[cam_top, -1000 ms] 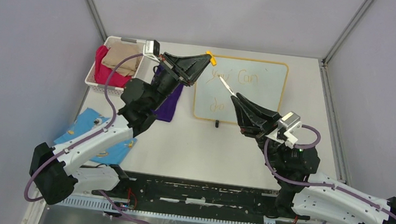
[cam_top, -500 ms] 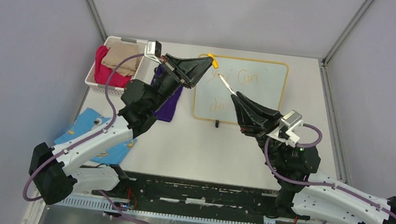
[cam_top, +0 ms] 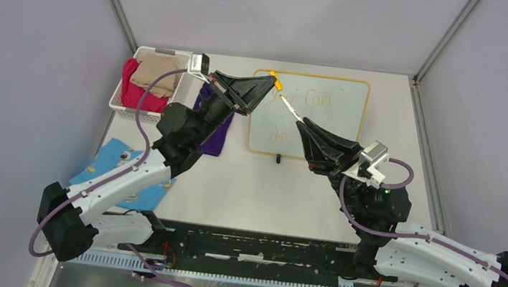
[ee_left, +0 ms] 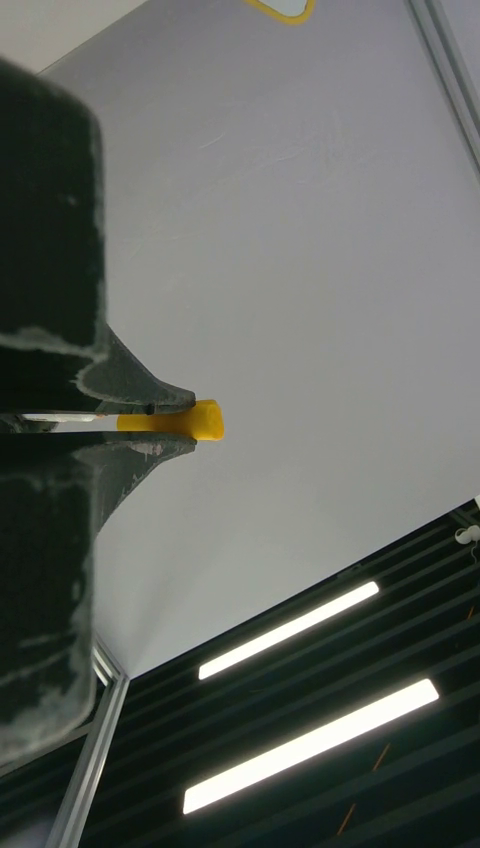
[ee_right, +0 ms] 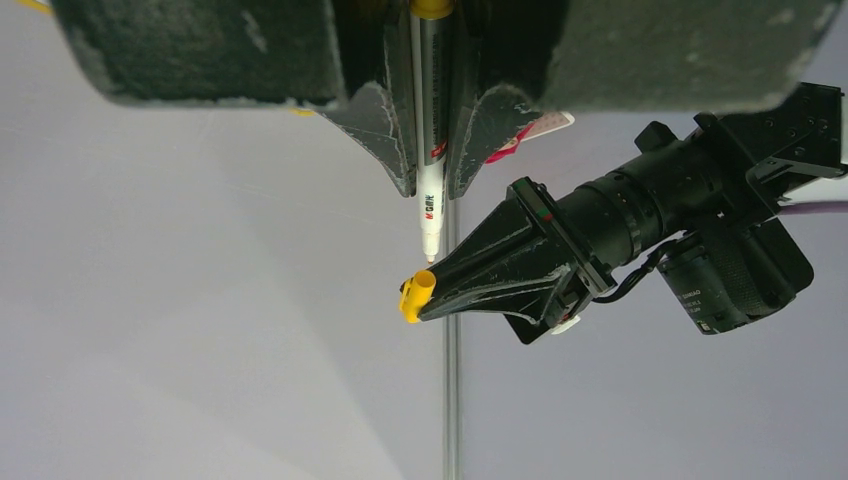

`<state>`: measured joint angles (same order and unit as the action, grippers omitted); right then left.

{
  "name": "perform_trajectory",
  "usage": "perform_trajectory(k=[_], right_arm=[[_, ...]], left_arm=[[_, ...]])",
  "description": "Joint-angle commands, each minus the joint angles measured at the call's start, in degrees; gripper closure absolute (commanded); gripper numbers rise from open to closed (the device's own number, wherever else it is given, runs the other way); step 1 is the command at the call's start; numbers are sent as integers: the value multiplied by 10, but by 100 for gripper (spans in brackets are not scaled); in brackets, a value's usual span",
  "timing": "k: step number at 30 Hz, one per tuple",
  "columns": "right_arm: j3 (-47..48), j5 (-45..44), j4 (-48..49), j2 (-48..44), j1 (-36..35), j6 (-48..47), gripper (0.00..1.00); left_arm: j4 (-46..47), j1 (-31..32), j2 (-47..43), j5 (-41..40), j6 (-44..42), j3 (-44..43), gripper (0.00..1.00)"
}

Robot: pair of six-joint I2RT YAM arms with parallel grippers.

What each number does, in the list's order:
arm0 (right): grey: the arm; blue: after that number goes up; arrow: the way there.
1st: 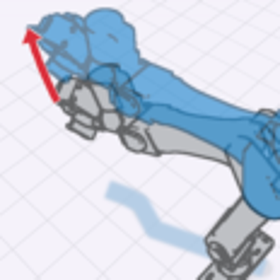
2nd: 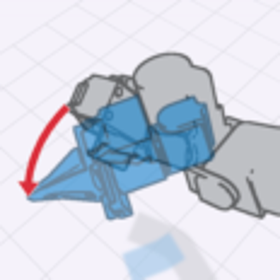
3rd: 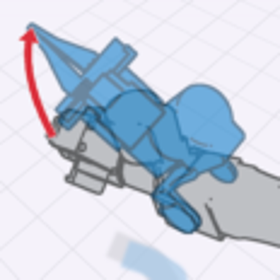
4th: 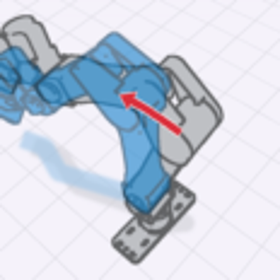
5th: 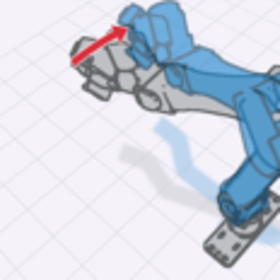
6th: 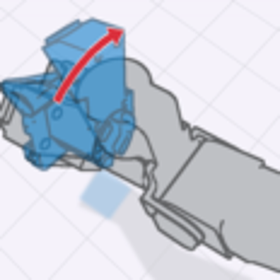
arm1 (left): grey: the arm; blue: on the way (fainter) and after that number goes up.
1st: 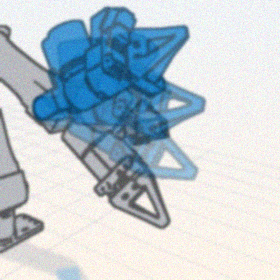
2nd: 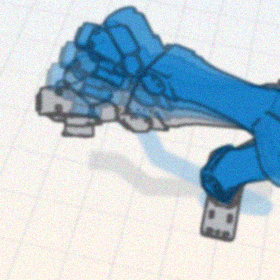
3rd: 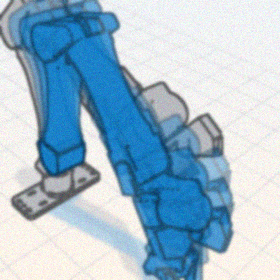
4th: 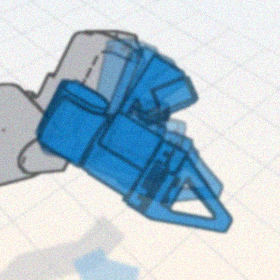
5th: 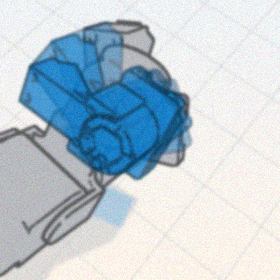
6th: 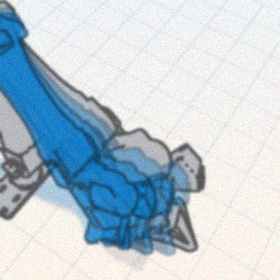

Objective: Write a sentence on the whiteboard
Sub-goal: Close the whiteboard marker at the center of the board.

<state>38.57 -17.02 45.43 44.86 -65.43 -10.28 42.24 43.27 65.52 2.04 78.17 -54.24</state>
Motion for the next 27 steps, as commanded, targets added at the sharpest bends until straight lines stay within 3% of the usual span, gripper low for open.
perform_trajectory(k=[1, 27], right_arm=[[27, -9, 22, -4, -4, 7, 100], [22, -19, 32, -5, -5, 2, 100]], left_arm=[[13, 6, -11, 6, -32, -4, 98], [7, 12, -8, 10, -41, -2, 98]])
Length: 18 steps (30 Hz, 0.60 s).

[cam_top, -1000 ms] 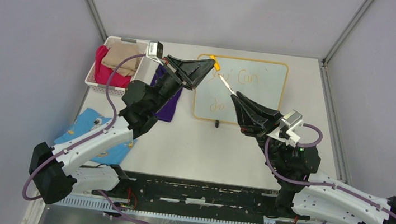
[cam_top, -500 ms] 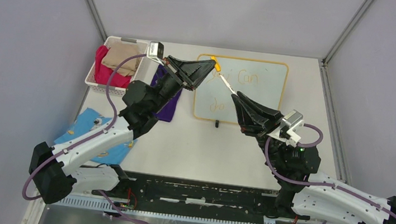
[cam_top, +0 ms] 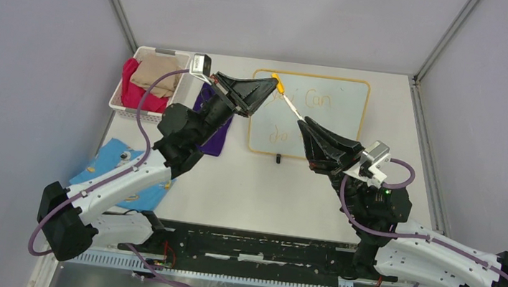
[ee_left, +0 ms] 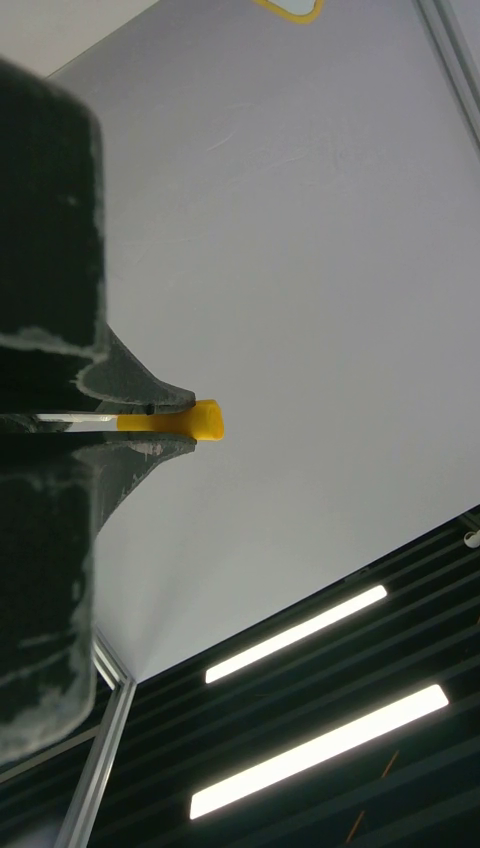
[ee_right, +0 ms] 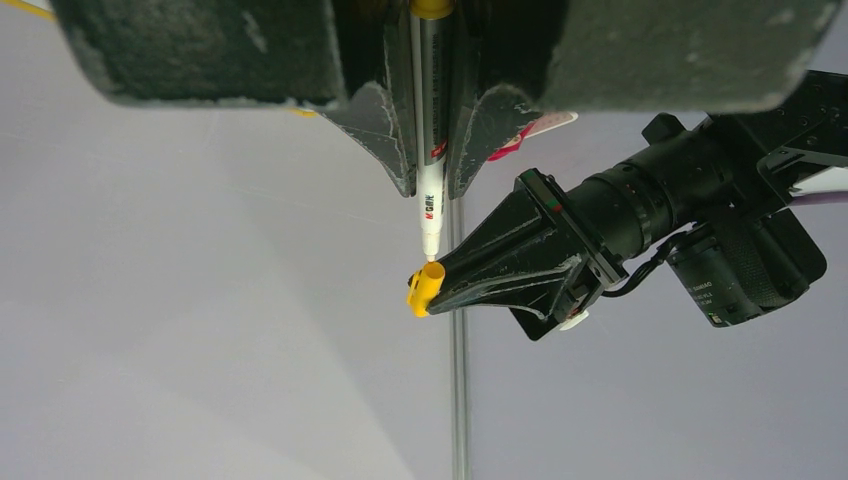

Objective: Write a sentence on the whiteboard
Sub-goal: Close the whiteboard marker at the center of the board.

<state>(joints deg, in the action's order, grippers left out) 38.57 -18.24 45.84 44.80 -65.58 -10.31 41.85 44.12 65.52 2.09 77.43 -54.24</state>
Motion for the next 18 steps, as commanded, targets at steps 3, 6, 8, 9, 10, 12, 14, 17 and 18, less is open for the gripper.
perform_trajectory(k=[3, 6, 8, 9, 10, 12, 14, 17, 18], right_arm=[[22, -7, 28, -4, -4, 3, 100], [21, -9, 30, -4, -3, 3, 100], [21, -9, 31, -6, -4, 3, 100], [20, -8, 32, -6, -4, 3, 100], [20, -8, 33, -6, -4, 3, 100], [20, -8, 33, -6, -3, 3, 100], [20, -10, 33, -7, -4, 3, 100], [18, -10, 34, -8, -4, 3, 100], [18, -9, 34, -8, -4, 3, 100]], left_arm=[[11, 5, -8, 11, -35, -2, 98], [8, 7, -7, 11, -37, -1, 98], [7, 8, -7, 12, -38, -1, 98], [5, 9, -7, 12, -40, -2, 98], [1, 10, -7, 12, -43, -2, 98], [-2, 13, -7, 9, -48, -2, 98], [-6, 16, -8, 5, -53, -3, 98], [-12, 18, -10, 3, -61, -4, 98], [-13, 19, -10, 1, -62, -3, 98]])
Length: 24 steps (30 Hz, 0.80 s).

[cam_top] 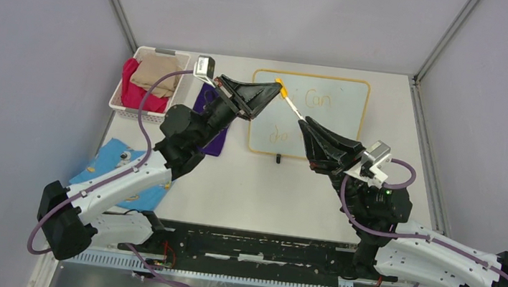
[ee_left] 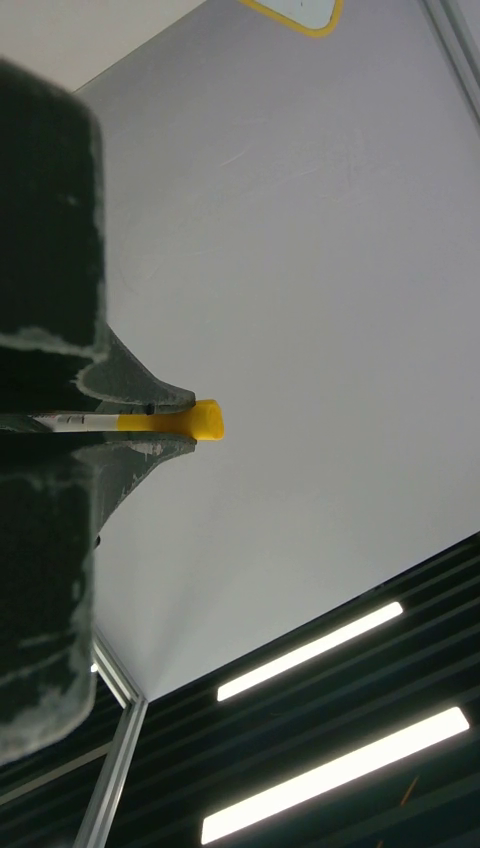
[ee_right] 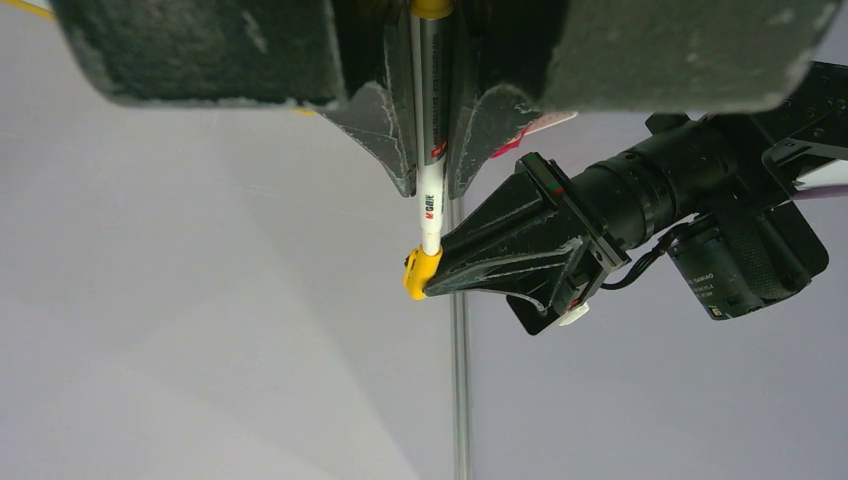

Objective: Write a sentence on the whiteboard
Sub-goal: Close the whiteboard marker at the center of the board.

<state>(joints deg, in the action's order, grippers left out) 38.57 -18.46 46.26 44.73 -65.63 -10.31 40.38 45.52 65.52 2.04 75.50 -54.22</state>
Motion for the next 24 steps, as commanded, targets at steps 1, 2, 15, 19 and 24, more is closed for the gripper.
perform_trajectory(k=[1, 2, 15, 19, 24], right_arm=[[18, -8, 29, -8, -4, 2, 100], [18, -9, 30, -7, -3, 2, 100], [2, -38, 92, 14, -4, -6, 100], [-8, -62, 117, 14, -4, -9, 100], [-18, -98, 141, 17, -4, -9, 100]], left_arm=[[1, 5, -11, 0, -43, -2, 98], [1, 6, -11, 1, -44, -3, 98], [38, 34, 7, -13, -22, -2, 98], [56, 39, 6, -34, -5, 9, 98], [58, 54, 7, -54, -7, 10, 98]])
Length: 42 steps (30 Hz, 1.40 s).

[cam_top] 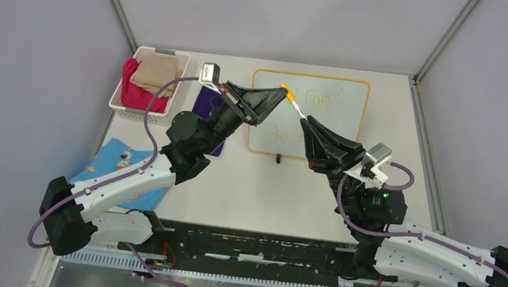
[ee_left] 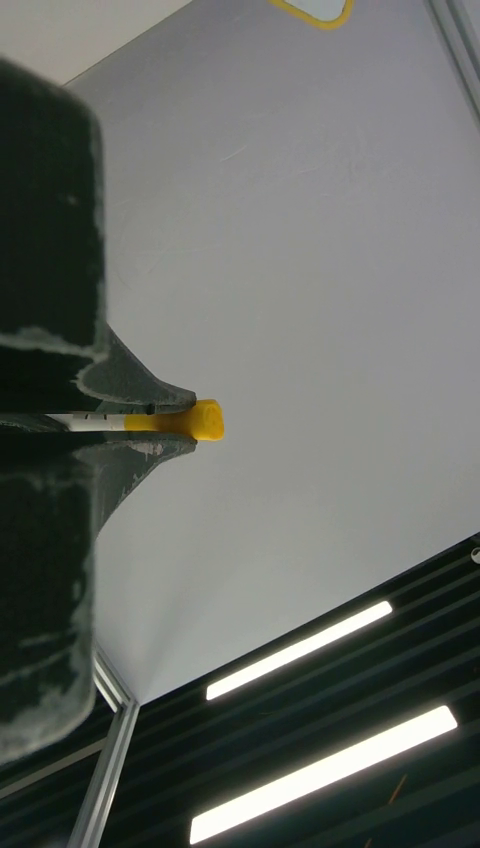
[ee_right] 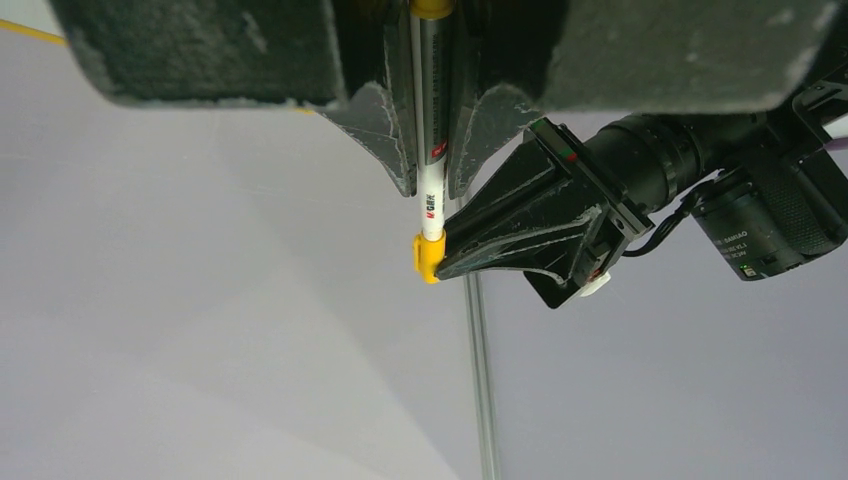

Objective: Write a sentence on the whiteboard
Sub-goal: Close the whiteboard marker at the center of the board.

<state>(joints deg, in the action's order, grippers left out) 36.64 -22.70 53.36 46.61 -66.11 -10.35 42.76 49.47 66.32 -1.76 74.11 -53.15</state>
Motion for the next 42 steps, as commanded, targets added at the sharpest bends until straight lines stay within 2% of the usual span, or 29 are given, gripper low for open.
perform_trajectory(k=[1, 33, 38, 42], right_arm=[[2, -58, 71, 0, 1, -9, 100], [22, -48, 25, 14, 1, 0, 100], [20, -53, 28, 15, 1, 1, 100], [21, -56, 28, 15, 1, 3, 100]], left_arm=[[34, 18, 1, -17, 5, -2, 98], [2, 55, 22, 15, -55, -27, 98], [-24, 59, 42, 68, -67, -54, 98], [-18, 66, 47, 72, -68, -51, 98]])
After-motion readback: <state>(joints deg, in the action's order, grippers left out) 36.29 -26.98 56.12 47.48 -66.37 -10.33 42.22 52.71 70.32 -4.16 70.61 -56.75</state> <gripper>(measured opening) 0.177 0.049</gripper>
